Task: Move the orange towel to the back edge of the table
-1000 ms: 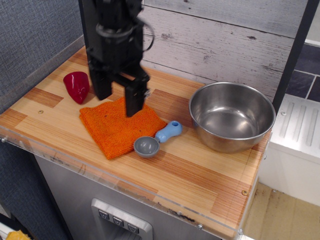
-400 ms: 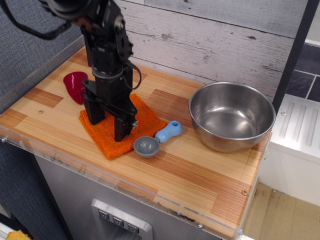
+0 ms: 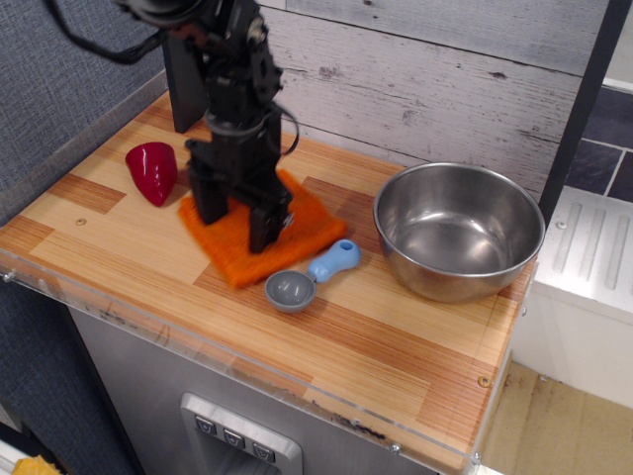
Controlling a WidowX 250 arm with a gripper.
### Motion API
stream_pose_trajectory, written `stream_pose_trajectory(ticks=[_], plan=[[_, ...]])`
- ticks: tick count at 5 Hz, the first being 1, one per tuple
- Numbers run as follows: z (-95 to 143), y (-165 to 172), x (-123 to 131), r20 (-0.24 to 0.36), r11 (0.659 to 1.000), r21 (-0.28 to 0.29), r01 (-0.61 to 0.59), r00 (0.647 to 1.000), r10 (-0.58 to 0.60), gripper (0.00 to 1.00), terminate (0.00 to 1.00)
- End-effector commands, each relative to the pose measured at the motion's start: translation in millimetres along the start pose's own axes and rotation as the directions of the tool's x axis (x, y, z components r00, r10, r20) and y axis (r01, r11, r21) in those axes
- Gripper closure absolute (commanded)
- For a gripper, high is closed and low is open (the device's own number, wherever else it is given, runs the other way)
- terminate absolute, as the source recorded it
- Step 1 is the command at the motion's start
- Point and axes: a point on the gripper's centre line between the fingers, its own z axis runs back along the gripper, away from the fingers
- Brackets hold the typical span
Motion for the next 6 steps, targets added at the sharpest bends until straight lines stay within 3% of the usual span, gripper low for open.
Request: stream_pose_trajectory(ticks=[1, 2, 3, 4, 5, 6], plan=[[-18.7, 19.5, 40.2, -0.015, 0.996, -0.012, -0.091, 0.996, 0.091, 0.00, 0.00], [-0.8, 8.7, 48.9, 0.009, 0.992, -0.039, -0.118, 0.993, 0.118, 0.00, 0.00], [49.2, 0.2, 66.8, 0.151, 0.991, -0.030, -0.130, 0.980, 0.133, 0.00, 0.00], [98.4, 10.7, 100.9, 0.296, 0.991, -0.062, -0.120, 0.946, 0.133, 0.00, 0.00], [145.7, 5.4, 108.0, 0.325, 0.996, -0.053, -0.074, 0.942, 0.088, 0.00, 0.00], [151.6, -9.5, 83.5, 0.283, 0.997, -0.047, -0.056, 0.957, 0.067, 0.00, 0.00]])
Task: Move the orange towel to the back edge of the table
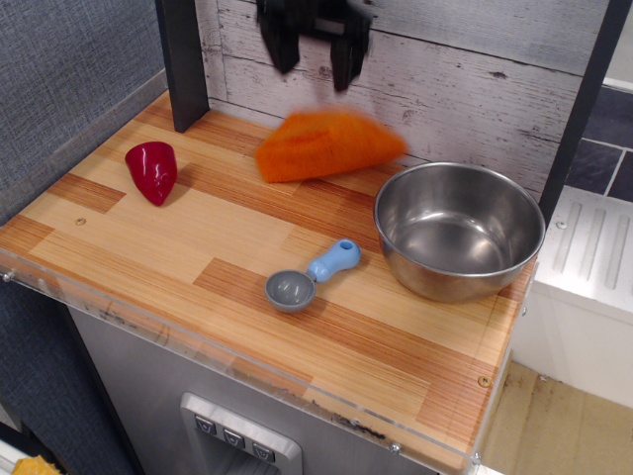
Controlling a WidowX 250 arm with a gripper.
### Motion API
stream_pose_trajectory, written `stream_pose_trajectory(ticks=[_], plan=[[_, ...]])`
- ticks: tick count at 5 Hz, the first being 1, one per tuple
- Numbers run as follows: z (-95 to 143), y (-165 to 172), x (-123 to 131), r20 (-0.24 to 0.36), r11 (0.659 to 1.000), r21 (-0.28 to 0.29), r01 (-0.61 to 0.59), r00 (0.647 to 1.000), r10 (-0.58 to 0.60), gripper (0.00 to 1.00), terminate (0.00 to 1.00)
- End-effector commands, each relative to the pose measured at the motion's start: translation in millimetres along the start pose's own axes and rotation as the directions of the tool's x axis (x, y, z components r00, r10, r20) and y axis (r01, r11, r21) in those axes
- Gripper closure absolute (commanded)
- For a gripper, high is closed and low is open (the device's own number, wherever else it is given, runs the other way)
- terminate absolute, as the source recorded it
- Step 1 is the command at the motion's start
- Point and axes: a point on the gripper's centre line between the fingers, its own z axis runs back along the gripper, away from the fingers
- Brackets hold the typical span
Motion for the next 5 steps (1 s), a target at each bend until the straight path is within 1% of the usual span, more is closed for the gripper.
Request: stream_pose_trajectory(ticks=[1, 2, 3, 4, 5], plan=[[51.7, -24.5, -48.1, 0.004, 0.999, 0.029, 0.041, 0.999, -0.041, 0.00, 0.00], [56.0, -28.2, -80.1, -0.055, 0.999, 0.031, 0.034, 0.998, -0.033, 0.00, 0.00], [48.6, -22.9, -95.3, -0.082, 1.000, -0.020, -0.013, 0.997, 0.012, 0.00, 0.00], [48.6, -22.9, -95.3, -0.082, 1.000, -0.020, -0.013, 0.997, 0.012, 0.00, 0.00], [48.6, -22.9, -95.3, -0.082, 1.000, -0.020, -0.013, 0.997, 0.012, 0.00, 1.00]])
